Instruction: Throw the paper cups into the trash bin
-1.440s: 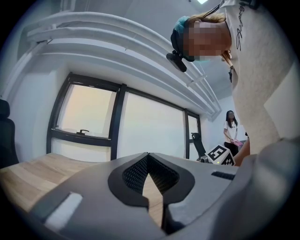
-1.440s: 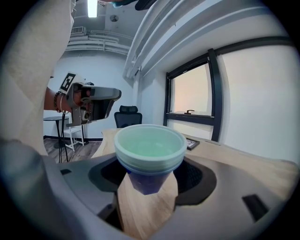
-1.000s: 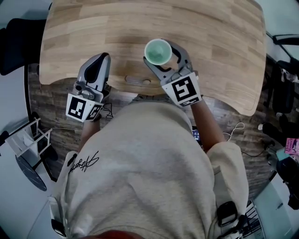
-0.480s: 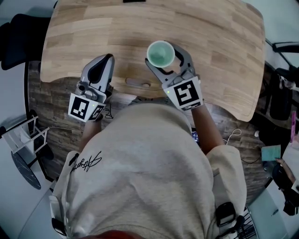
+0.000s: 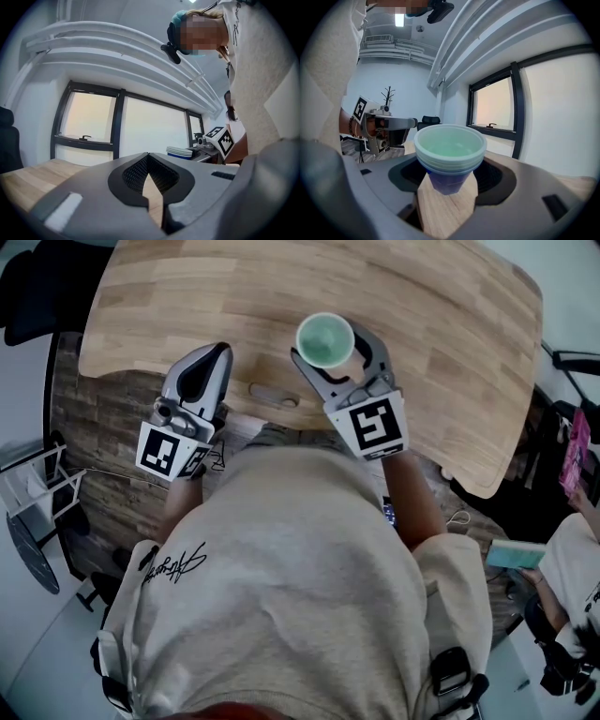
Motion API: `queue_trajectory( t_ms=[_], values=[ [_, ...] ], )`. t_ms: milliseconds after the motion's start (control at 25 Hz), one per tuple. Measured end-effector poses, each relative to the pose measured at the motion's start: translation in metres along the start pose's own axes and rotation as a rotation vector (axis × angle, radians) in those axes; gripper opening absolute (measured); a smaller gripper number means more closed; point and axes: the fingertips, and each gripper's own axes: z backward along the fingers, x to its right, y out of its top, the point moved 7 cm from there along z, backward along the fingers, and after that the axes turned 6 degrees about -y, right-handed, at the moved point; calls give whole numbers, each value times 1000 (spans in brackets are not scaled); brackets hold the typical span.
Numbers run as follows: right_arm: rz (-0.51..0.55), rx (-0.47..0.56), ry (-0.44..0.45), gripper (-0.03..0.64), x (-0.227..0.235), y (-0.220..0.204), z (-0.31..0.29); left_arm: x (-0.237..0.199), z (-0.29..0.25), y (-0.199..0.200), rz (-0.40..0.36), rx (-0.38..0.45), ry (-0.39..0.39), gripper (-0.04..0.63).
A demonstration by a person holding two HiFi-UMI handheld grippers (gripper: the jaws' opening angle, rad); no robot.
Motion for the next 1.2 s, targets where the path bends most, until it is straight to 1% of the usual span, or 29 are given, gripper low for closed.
queue_trajectory(
  t_ms=[200, 320, 480, 920, 1200],
  values=[
    [13, -6, 74, 293, -5, 3, -1, 12, 10, -3, -3, 9, 71, 3],
    [35, -28, 115, 293, -13, 8, -2, 16, 19, -1, -11, 16, 105, 3],
    [61, -14, 176, 293, -26, 13, -7, 21, 37, 1, -23, 20, 170, 3],
    [117, 17, 342, 293, -99, 41, -49, 14, 123, 5, -24, 28, 339, 3],
    [163, 27, 433, 293, -164, 57, -68, 10, 196, 9, -38, 34, 438, 3]
  ],
)
